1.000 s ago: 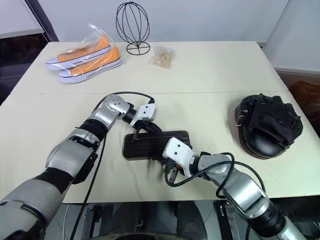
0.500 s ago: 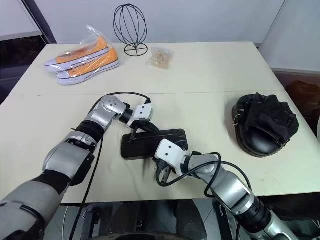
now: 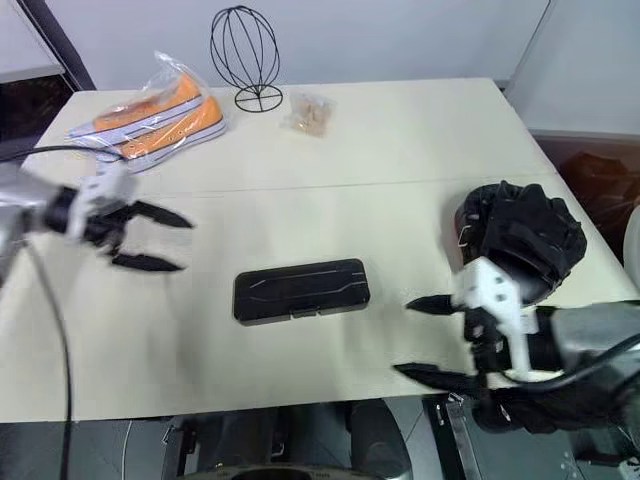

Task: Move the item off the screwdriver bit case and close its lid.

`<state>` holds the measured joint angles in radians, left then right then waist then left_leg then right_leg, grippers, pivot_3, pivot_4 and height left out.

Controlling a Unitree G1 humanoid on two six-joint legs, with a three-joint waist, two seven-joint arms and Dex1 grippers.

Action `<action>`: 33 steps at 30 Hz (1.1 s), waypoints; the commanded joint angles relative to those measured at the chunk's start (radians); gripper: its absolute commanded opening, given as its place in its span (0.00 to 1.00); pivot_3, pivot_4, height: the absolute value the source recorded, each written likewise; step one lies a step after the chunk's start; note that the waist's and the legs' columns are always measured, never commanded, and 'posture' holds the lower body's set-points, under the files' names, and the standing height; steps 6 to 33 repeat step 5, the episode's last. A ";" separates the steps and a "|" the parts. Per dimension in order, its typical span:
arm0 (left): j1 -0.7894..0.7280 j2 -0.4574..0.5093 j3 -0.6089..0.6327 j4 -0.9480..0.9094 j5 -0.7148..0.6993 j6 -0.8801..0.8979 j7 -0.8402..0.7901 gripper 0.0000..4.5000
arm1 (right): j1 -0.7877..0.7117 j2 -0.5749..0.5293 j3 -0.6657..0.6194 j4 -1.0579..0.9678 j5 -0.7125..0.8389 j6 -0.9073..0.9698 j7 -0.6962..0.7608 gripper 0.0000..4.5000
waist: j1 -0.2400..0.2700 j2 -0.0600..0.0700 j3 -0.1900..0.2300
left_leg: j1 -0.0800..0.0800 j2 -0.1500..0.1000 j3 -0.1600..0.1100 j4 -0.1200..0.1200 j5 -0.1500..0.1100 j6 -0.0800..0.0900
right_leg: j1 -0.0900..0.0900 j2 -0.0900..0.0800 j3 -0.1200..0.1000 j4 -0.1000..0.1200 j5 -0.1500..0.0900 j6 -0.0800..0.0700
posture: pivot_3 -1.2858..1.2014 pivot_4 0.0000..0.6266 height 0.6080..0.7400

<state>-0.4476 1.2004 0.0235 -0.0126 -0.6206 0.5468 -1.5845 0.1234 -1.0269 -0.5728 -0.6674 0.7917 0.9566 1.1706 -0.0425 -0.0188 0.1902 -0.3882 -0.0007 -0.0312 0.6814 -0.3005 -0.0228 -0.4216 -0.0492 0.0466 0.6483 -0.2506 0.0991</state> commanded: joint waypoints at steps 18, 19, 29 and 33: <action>0.388 -0.033 0.385 -0.400 -0.109 0.177 0.189 0.93 | -0.057 -0.083 0.025 0.195 -0.068 -0.162 0.079 1.00 | 0.039 0.001 0.000 | 0.007 -0.002 0.001 0.001 0.000 0.000 | 0.010 -0.001 -0.002 -0.004 -0.004 -0.002 | 0.52 0.24 1.00; 0.388 -0.033 0.385 -0.400 -0.109 0.177 0.189 0.93 | -0.057 -0.083 0.025 0.195 -0.068 -0.162 0.079 1.00 | 0.039 0.001 0.000 | 0.007 -0.002 0.001 0.001 0.000 0.000 | 0.010 -0.001 -0.002 -0.004 -0.004 -0.002 | 0.52 0.24 1.00; 0.388 -0.033 0.385 -0.400 -0.109 0.177 0.189 0.93 | -0.057 -0.083 0.025 0.195 -0.068 -0.162 0.079 1.00 | 0.039 0.001 0.000 | 0.007 -0.002 0.001 0.001 0.000 0.000 | 0.010 -0.001 -0.002 -0.004 -0.004 -0.002 | 0.52 0.24 1.00; 0.388 -0.033 0.385 -0.400 -0.109 0.177 0.189 0.93 | -0.057 -0.083 0.025 0.195 -0.068 -0.162 0.079 1.00 | 0.039 0.001 0.000 | 0.007 -0.002 0.001 0.001 0.000 0.000 | 0.010 -0.001 -0.002 -0.004 -0.004 -0.002 | 0.52 0.24 1.00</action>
